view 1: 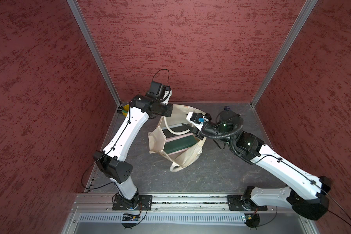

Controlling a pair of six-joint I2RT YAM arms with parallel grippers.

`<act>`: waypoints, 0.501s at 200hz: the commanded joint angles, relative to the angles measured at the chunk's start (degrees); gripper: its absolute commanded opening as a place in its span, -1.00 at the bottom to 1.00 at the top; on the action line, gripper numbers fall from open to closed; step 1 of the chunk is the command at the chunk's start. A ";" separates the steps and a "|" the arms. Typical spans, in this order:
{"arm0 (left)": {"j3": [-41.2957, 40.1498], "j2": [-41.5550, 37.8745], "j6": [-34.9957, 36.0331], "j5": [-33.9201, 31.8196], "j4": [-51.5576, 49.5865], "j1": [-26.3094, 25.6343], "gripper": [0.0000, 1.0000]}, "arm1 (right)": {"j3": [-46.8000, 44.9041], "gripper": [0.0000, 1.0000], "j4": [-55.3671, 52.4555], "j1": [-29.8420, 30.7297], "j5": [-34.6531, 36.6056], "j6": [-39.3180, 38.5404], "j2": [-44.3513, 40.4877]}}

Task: Take out the pencil case from the canvas bag
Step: Pick up the canvas bag from the center of the board, then adjust the canvas bag at the center of the board.

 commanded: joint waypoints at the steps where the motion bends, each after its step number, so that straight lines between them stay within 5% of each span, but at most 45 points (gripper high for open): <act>1: -0.15 -4.36 -1.83 -1.72 3.39 -0.41 -1.00 | -1.87 -0.12 -6.53 2.62 3.87 -7.03 0.91; 62: -12.23 -13.78 1.48 2.62 15.87 -5.65 -1.00 | -8.39 -0.14 -11.22 5.31 5.10 -7.66 1.21; 100: -7.12 -12.84 3.65 -2.82 16.85 -4.89 -1.00 | -13.99 -0.04 -9.10 6.22 7.90 -5.91 0.00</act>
